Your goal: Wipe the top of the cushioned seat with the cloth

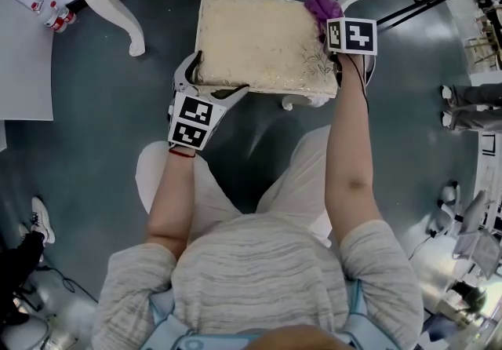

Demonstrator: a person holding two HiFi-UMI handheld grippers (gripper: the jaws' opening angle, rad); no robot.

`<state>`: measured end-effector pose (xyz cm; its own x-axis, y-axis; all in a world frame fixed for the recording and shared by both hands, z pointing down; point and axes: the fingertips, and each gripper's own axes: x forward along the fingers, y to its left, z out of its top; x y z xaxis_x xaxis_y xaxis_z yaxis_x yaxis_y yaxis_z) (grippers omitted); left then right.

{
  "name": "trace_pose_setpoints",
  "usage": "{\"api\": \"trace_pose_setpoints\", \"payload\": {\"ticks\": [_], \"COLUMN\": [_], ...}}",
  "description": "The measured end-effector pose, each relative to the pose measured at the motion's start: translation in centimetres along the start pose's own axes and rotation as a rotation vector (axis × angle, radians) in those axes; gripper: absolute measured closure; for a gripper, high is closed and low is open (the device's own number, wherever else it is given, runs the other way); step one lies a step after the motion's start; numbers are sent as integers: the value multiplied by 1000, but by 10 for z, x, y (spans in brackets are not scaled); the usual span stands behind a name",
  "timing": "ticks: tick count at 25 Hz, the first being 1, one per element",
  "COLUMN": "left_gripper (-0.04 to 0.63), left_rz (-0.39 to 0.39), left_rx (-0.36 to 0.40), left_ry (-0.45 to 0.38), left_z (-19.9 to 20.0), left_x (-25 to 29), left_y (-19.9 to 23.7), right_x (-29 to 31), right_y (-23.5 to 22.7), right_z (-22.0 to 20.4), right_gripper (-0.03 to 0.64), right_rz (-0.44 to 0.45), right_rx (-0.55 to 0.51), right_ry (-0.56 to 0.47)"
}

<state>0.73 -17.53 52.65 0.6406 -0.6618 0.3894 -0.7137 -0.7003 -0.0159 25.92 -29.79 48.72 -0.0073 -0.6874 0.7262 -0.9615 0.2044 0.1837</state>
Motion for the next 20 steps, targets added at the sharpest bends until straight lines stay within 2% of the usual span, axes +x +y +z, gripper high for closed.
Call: {"api": "trace_pose_setpoints", "payload": {"ticks": [20], "left_gripper": [31], "left_rz": [-11], "left_rx": [1], "left_ry": [-10], "left_z": [2], "left_x": [0], "left_y": [0], "right_x": [0], "right_y": [19], "right_z": [8], "right_gripper": [511], "right_rz": [6], "right_rx": [10], "right_ry": [4]}}
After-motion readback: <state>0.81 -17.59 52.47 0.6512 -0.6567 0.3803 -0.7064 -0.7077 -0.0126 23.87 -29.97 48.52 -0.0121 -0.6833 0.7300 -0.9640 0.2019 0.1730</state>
